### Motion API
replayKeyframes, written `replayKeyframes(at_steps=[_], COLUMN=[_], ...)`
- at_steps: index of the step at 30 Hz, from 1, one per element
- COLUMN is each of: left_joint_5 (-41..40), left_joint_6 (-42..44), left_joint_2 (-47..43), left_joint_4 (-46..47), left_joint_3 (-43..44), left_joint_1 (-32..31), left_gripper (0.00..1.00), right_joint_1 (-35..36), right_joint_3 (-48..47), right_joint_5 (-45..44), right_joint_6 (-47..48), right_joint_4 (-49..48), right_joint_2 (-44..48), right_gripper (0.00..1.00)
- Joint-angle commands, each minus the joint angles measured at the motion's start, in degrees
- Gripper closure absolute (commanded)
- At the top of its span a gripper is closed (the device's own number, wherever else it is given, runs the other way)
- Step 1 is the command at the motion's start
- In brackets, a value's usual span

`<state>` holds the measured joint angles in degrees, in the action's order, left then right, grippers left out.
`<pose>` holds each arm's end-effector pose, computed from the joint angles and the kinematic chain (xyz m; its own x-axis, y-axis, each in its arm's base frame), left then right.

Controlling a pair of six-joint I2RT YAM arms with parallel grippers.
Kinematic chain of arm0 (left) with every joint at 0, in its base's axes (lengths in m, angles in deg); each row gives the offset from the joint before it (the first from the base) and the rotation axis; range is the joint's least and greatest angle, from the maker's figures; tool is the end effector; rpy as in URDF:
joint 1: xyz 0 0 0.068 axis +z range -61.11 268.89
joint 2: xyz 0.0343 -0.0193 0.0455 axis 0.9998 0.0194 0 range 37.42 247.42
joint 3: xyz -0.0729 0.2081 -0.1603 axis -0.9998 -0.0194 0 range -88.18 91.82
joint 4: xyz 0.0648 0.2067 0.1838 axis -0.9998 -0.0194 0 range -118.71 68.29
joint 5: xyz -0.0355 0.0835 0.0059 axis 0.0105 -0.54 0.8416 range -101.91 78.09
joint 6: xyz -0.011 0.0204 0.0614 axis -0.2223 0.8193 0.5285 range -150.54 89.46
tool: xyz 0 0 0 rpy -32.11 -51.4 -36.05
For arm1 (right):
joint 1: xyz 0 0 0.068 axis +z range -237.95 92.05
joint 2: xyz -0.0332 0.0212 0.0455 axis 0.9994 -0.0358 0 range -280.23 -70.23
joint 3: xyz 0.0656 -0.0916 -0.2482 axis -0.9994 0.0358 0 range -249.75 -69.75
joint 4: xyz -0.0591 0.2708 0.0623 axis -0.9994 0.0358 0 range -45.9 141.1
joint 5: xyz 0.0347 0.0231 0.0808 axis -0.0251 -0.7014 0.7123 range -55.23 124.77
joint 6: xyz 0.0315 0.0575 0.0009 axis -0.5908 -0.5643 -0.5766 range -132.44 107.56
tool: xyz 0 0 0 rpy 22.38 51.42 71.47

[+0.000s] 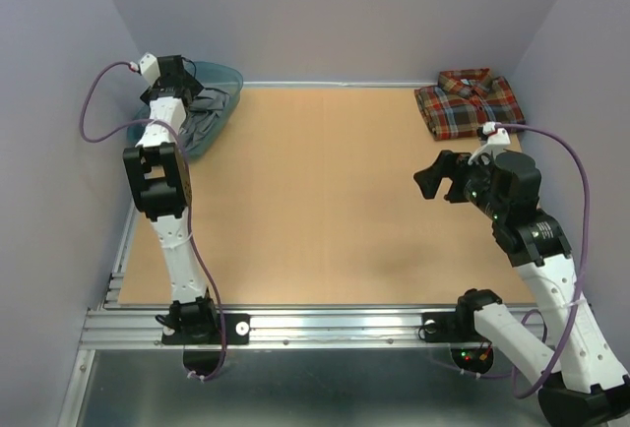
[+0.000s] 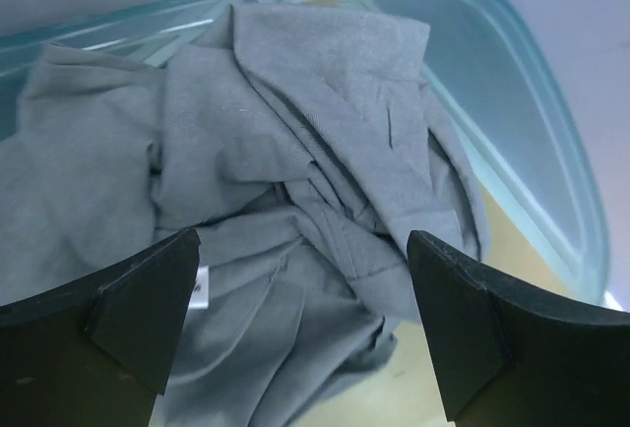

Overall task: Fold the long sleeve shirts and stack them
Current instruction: Grab the shirt from the pile

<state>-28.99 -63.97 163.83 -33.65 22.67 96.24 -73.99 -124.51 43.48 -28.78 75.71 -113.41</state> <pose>0.5546 0.0869 0.2545 -0.1724 -0.5532 -0.8150 -0.5700 0.7308 -0.3755 0.1889 0.0550 0.3640 -0.4249 0.1811 -0.8869 -0.2679 0.9108 0.3143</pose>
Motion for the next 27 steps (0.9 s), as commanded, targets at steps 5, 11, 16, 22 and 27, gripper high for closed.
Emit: replayKeyframes(at_steps=[5,11,16,22,27], left_joint_5=[1.43,3.45,6.44,6.88,6.01], left_joint_6=[-1.98,-3.22,-1.99,-0.32,3.2], left_joint_2=[10.69,12.28,7.37,-6.51,-20.48], left_joint_4=[-7.48,-7.04,-2.56,-0.01,1.4], left_joint_3=[12.37,11.32,7.29,6.75,6.4], left_joint_1=[0.55,0.64,0.64,0.03,-1.99], left_gripper=[0.18,0.81,1.0,1.0,1.0], right_joint_1=[0.46,0.46,0.46,0.46,0.46], right_joint_3=[-0.87,-1.57,-3.77,-4.74,-5.09], right_joint_5=[-3.17,-3.97,-2.39,-0.28,1.48], right_joint_6=[-3.52,-2.47,-0.37,1.92,3.51], right_joint_4=[-2.08,-1.91,-1.91,-1.91,-1.91], right_joint_2=[0.46,-0.32,-2.69,-2.09,-0.42], right_gripper=[0.0,0.0,0.0,0.0,0.0])
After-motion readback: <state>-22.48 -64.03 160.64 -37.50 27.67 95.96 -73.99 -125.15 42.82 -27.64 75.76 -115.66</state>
